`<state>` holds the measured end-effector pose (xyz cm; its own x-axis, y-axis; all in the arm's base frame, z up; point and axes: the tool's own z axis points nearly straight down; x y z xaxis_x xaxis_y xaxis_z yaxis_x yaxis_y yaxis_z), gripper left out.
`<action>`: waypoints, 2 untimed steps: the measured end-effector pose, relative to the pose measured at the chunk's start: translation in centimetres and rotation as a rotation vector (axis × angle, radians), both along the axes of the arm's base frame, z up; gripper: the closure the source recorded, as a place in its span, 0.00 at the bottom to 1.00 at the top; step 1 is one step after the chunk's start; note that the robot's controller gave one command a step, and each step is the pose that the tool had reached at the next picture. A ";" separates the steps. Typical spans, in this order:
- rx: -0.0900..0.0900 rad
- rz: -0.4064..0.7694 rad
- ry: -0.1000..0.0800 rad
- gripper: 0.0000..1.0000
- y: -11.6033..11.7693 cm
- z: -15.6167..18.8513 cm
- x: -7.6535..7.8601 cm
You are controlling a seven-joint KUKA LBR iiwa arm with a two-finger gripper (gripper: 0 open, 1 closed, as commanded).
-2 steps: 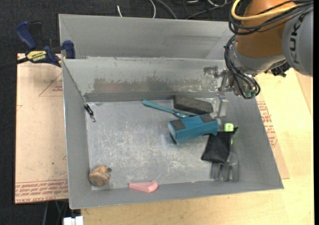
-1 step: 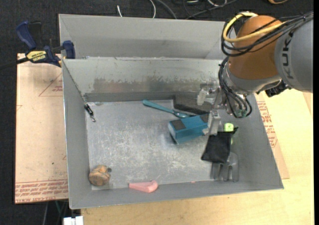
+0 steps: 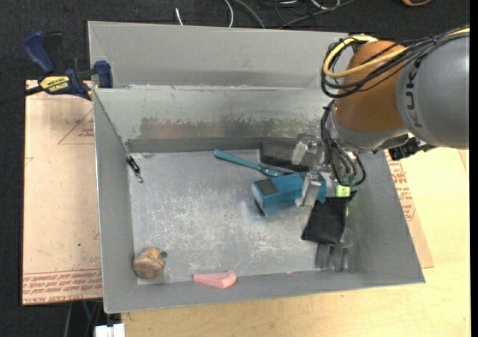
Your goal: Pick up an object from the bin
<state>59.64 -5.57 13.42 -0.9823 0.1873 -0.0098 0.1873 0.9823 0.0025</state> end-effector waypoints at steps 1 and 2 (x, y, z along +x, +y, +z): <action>0.003 -0.072 0.001 0.00 2.2 -5.3 -1.9; 0.001 -0.036 0.004 0.00 2.1 -6.2 -0.9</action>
Offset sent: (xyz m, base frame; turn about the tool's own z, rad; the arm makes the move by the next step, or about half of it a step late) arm 0.0098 0.0183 -0.0297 -0.0352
